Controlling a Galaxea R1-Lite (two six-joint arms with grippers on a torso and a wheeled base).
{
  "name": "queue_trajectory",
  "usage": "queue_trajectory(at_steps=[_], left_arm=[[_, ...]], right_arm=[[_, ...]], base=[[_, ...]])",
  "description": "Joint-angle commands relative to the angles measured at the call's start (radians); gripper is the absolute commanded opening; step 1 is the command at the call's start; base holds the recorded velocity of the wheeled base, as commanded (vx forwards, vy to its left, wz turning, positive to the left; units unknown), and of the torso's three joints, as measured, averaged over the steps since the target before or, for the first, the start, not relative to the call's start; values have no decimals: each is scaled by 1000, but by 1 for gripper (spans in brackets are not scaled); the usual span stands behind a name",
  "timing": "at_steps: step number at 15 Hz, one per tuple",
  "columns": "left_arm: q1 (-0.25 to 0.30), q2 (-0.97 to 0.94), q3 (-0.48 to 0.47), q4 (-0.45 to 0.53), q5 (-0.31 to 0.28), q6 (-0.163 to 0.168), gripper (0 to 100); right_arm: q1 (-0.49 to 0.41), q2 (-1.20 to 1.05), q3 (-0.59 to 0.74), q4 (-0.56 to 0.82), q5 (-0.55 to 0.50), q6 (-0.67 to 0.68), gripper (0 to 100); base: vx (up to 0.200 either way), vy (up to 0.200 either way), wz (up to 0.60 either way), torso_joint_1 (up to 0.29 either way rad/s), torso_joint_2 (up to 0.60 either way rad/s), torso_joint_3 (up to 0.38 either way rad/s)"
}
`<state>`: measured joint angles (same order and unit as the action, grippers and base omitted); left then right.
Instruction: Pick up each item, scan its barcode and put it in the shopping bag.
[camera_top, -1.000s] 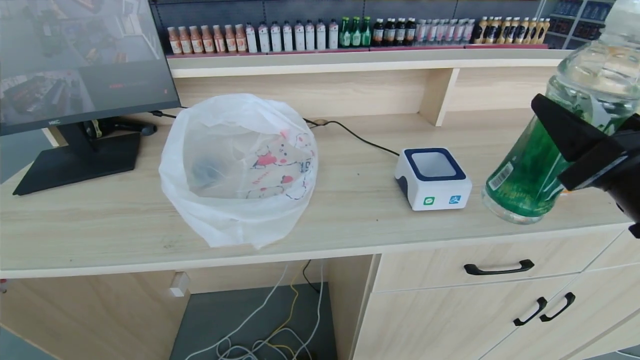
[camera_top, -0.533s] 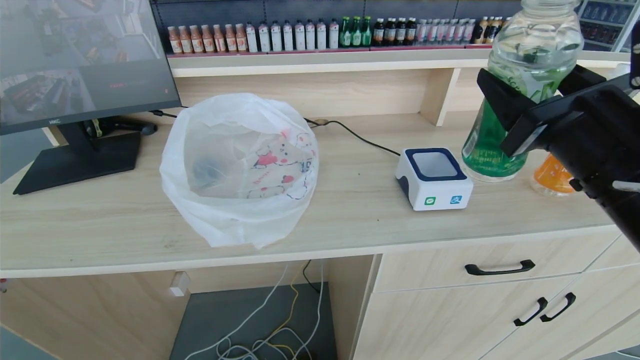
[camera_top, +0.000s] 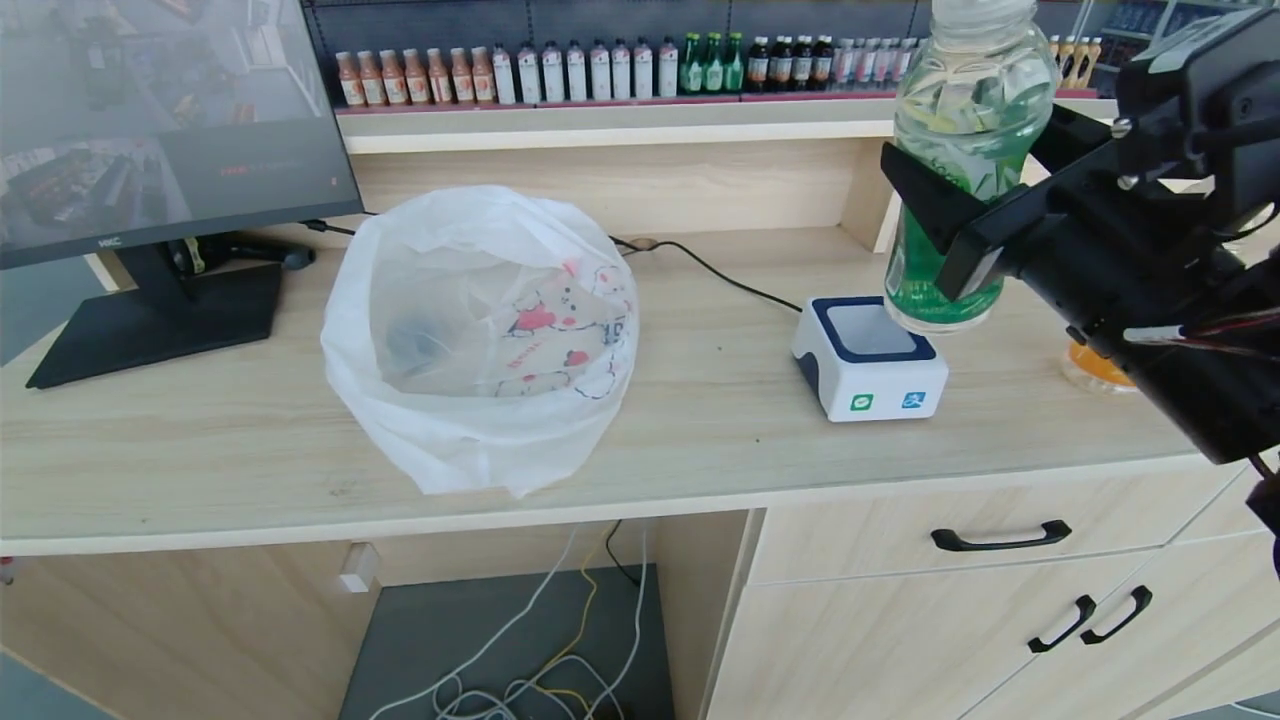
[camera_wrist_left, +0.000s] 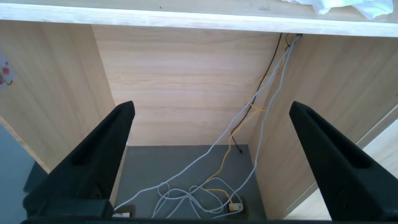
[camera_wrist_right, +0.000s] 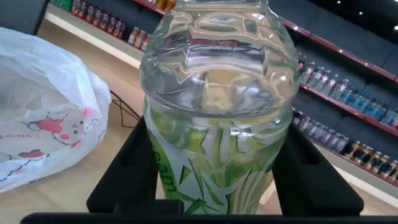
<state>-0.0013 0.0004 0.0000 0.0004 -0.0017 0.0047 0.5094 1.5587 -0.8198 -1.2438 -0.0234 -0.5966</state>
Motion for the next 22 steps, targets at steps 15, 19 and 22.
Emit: queue_trajectory(at_steps=[15, 19, 22], left_arm=[[0, 0, 0, 0, 0, 0, 100], [0, 0, 0, 0, 0, 0, 100], [0, 0, 0, 0, 0, 0, 100]], right_arm=[[-172, 80, -84, 184, 620, -414, 0], [-203, 86, -84, 184, 697, -454, 0], [-203, 84, -53, 184, 726, -483, 0]], base=[[0, 0, 0, 0, 0, 0], [0, 0, 0, 0, 0, 0], [0, 0, 0, 0, 0, 0]])
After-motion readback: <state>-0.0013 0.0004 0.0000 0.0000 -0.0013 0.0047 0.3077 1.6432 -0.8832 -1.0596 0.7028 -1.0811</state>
